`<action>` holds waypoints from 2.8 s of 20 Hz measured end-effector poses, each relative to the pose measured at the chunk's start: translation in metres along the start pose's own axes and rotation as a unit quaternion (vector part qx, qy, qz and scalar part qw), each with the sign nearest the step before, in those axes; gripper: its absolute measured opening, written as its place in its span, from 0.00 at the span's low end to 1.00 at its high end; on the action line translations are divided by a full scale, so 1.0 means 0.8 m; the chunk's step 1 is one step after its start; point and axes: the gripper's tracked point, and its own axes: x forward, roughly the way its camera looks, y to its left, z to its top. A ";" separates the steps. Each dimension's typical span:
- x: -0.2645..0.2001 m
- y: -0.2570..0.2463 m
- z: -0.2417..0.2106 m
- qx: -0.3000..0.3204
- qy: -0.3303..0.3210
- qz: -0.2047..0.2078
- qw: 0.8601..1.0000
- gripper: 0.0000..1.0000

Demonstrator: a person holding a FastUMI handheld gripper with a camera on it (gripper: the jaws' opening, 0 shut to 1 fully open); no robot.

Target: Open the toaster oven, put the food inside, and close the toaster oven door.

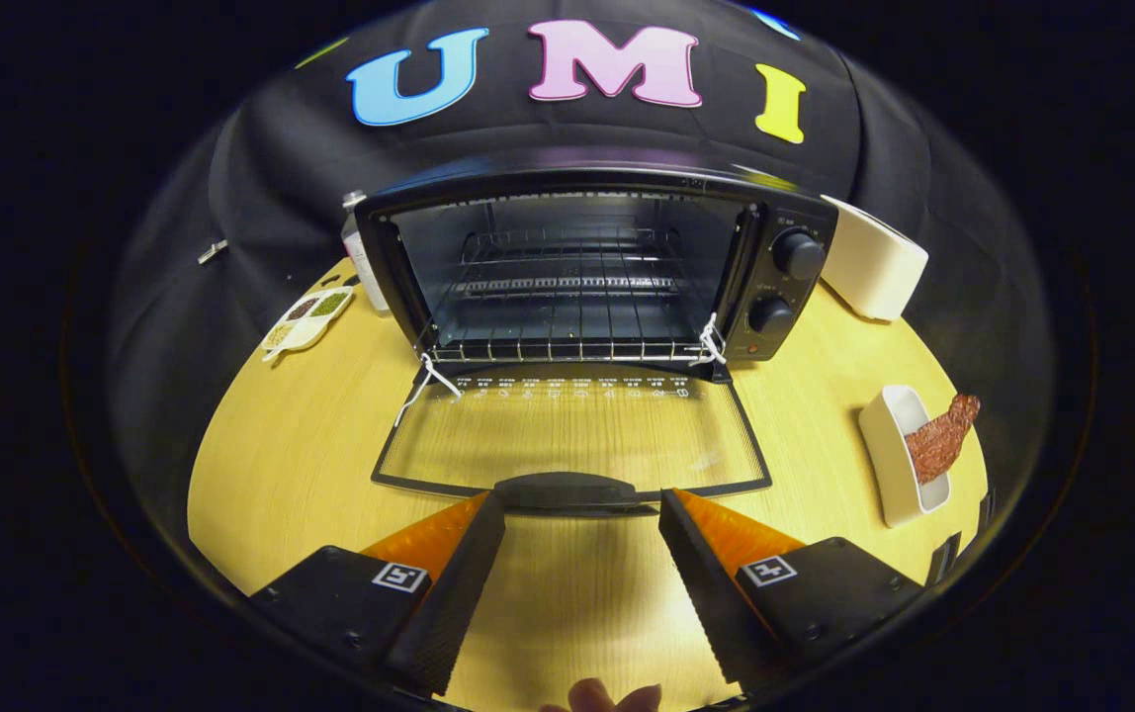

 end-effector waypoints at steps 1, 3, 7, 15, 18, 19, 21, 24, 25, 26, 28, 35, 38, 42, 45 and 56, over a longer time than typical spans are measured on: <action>-0.010 -0.001 0.006 -0.004 -0.006 0.008 1.000 0.99; -0.029 -0.007 0.025 -0.007 -0.022 0.026 0.999 0.99; -0.071 -0.042 0.077 -0.042 -0.068 0.054 0.995 0.99; -0.136 -0.185 0.145 -0.059 -0.082 0.058 0.993 0.99; -0.143 -0.252 0.150 -0.061 -0.059 0.053 0.995 0.99; -0.144 -0.272 0.148 -0.063 -0.048 0.058 0.995 0.99; -0.142 -0.313 0.143 -0.073 -0.026 0.077 0.994 0.99; -0.124 -0.374 0.130 -0.057 0.024 0.107 0.992 0.99; -0.115 -0.392 0.122 -0.049 0.046 0.120 0.990 0.99; -0.108 -0.403 0.114 -0.044 0.067 0.135 0.988 0.99; -0.083 -0.433 0.101 -0.039 0.101 0.148 0.983 0.99; -0.006 -0.456 0.029 0.000 0.243 0.224 0.944 0.97; 0.009 -0.446 0.007 0.015 0.277 0.259 0.925 0.82; 0.012 -0.451 -0.006 0.006 0.292 0.271 0.917 0.44; -0.001 -0.449 -0.006 0.002 0.293 0.283 0.913 0.24; -0.043 -0.425 0.053 -0.044 0.172 0.208 0.962 0.17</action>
